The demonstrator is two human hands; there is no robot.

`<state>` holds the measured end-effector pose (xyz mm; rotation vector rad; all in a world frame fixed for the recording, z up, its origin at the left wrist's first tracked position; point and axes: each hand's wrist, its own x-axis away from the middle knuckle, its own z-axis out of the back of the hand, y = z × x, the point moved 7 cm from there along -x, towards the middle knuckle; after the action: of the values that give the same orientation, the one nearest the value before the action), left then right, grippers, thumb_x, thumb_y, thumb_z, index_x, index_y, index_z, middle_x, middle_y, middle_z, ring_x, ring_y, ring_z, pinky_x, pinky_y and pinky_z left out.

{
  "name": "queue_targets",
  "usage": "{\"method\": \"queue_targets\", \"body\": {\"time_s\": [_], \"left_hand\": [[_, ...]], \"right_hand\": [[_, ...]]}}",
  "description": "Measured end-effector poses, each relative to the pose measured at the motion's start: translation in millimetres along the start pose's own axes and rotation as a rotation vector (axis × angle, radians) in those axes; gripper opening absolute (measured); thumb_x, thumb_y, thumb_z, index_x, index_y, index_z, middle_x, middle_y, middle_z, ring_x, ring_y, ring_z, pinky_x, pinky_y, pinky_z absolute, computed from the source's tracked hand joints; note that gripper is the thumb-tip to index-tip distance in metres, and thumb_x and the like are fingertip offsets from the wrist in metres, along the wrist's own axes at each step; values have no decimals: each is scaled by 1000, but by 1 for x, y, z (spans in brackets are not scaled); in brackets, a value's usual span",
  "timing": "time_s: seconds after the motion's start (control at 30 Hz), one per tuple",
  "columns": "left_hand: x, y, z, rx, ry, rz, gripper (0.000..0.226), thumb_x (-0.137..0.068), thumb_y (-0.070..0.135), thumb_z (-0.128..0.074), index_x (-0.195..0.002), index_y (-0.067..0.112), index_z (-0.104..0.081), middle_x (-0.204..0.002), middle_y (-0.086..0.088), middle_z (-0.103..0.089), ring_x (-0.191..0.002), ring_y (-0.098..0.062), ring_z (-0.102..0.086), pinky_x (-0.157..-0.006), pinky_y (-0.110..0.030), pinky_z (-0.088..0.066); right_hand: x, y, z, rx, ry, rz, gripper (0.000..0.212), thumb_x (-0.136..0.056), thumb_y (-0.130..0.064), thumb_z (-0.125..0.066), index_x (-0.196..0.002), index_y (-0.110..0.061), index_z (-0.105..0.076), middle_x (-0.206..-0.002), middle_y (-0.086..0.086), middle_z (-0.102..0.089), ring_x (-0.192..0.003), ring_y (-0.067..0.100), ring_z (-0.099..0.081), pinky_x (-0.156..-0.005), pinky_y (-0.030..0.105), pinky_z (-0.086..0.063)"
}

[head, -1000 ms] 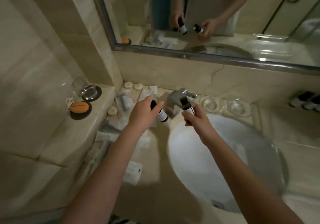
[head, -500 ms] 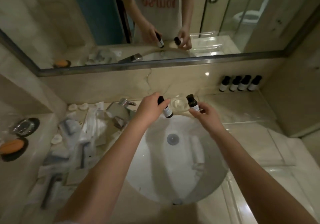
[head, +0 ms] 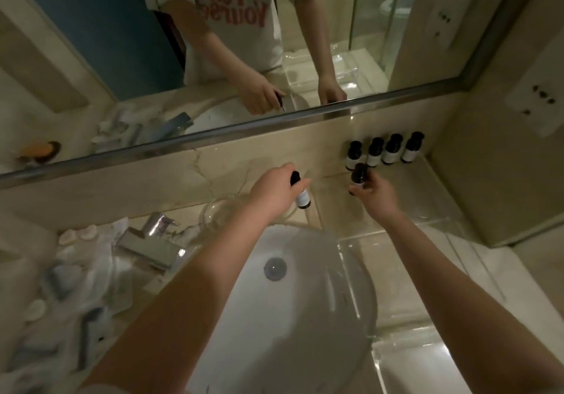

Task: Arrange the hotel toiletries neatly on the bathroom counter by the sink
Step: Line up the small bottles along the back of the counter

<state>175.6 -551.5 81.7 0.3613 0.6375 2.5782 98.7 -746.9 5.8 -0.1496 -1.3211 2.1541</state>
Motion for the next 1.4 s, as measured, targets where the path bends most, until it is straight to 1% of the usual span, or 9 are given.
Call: {"method": "queue_targets", "body": {"time_s": [0.23,0.4,0.53,0.67,0.83,0.93,1.1,1.23,1.4], "left_hand": [[-45,46,-30,-209,-98,-127,33,-94,40,-48,-101,9,-54,-95,-11,-61,-85,-29,-58,-69,-36,-45],[-59,52,-50,-348,-156,-137,36,-93,44,-49,-96,8,-56,-97,-13,-62,-85,-30,-58,-67,-35,-44],[-59,53,-53,-356,-159,-130,38,-92,45,-50,-93,8,-54,-98,-15,-62,-87,-31,-59,-68,-35,-45],[-57,51,-43,-367,-170,-108,44,-86,54,-54,-96,12,-52,-101,-11,-62,-87,-28,-58,-69,-35,-48],[-51,57,-30,-320,-255,-248,66,-78,33,-71,-135,17,-43,-130,-7,-48,-116,-25,-52,-93,-35,-47],[-48,64,-29,-343,-306,-326,60,-82,16,-69,-136,18,-44,-131,-7,-47,-111,-24,-54,-85,-27,-42],[-46,69,-31,-389,-310,-350,39,-87,8,-59,-126,13,-56,-122,-10,-59,-108,-26,-57,-93,-35,-47],[-47,68,-33,-400,-264,-316,23,-88,15,-60,-111,10,-62,-110,-11,-64,-98,-26,-61,-83,-37,-51],[-48,69,-31,-487,-200,-232,27,-89,34,-59,-94,7,-61,-90,-9,-59,-83,-27,-58,-65,-31,-45]], "right_hand": [[-11,6,9,123,-16,114,40,-81,-17,-70,-119,-11,-59,-112,10,-65,-103,26,-60,-80,28,-41],[-5,-18,29,178,1,335,50,-77,-11,-70,-125,-17,-56,-118,4,-58,-101,15,-53,-85,24,-40],[-10,-42,33,465,-106,550,40,-81,-9,-65,-121,-14,-62,-113,11,-58,-102,26,-55,-85,34,-46],[-16,-58,29,679,-216,565,29,-86,-11,-59,-115,-10,-65,-101,12,-66,-94,30,-60,-78,43,-51],[-20,-70,31,885,-178,521,21,-82,-34,-64,-89,-14,-64,-76,2,-57,-69,21,-53,-62,35,-51],[-19,-72,32,957,-155,531,31,-83,-41,-62,-97,-13,-61,-83,4,-60,-73,22,-56,-62,32,-48],[-12,-74,34,827,-210,578,46,-83,-30,-64,-128,-22,-53,-108,5,-60,-93,24,-59,-73,38,-53],[-12,-71,29,810,-275,593,33,-87,-16,-60,-120,-17,-62,-113,7,-62,-99,24,-58,-76,38,-50],[-15,-73,31,827,-223,520,24,-84,-24,-62,-106,-15,-68,-97,8,-68,-85,26,-60,-71,40,-53]]}}
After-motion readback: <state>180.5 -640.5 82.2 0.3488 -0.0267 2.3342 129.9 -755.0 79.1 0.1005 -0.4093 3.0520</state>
